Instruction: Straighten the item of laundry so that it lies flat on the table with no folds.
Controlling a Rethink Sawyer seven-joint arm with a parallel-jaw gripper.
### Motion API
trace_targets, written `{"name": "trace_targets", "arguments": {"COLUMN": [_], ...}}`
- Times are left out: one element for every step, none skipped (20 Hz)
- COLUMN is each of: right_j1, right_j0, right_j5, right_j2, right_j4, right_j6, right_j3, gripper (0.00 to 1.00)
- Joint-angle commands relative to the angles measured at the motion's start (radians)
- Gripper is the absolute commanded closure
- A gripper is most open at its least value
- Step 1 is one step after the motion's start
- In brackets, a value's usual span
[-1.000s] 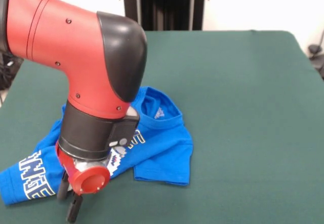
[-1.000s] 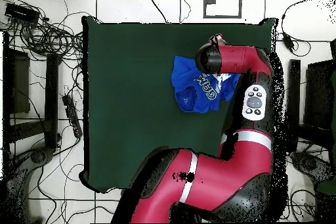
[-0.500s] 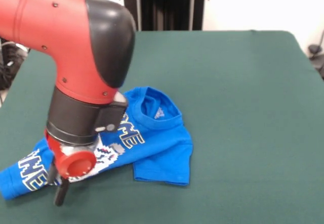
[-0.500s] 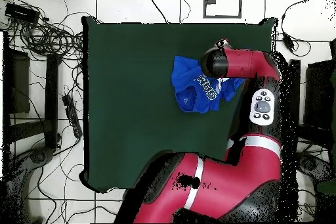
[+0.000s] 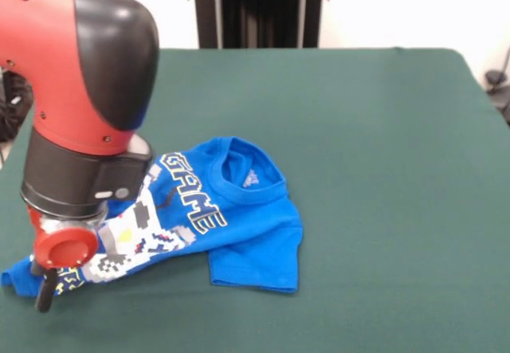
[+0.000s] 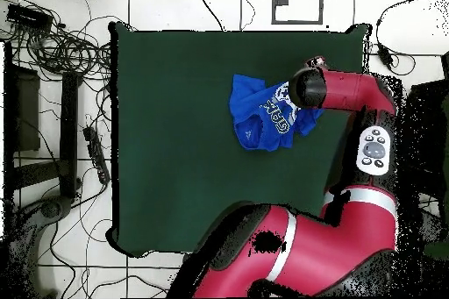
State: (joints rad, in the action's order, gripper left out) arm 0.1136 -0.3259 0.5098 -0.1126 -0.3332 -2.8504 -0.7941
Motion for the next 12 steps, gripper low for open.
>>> {"name": "trace_targets", "arguments": {"right_j1": [-0.069, -0.069, -0.069, -0.066, -0.063, -0.062, -0.059, -0.059, -0.052, -0.049, -0.034, -0.025], "right_j0": [-0.001, -0.002, -0.003, -0.002, -0.009, -0.01, -0.014, -0.014, -0.017, -0.016, -0.023, -0.022], "right_j5": [-0.013, -0.015, -0.018, -0.023, -0.025, -0.029, -0.026, -0.025, -0.014, -0.005, 0.026, 0.045], "right_j2": [0.127, 0.13, 0.134, 0.135, 0.147, 0.151, 0.157, 0.157, 0.159, 0.159, 0.165, 0.162], "right_j4": [-0.023, -0.023, -0.022, -0.023, -0.02, -0.02, -0.018, -0.019, -0.016, -0.015, -0.007, -0.004], "right_j6": [0.171, 0.17, 0.17, 0.168, 0.179, 0.179, 0.181, 0.179, 0.182, 0.184, 0.2, 0.203], "right_j3": [-0.11, -0.111, -0.112, -0.118, -0.128, -0.132, -0.14, -0.141, -0.152, -0.154, -0.172, -0.179], "gripper": [0.0, 0.0, 0.0, 0.0, 0.0, 0.0, 0.0, 0.0, 0.0, 0.0, 0.0, 0.0]}}
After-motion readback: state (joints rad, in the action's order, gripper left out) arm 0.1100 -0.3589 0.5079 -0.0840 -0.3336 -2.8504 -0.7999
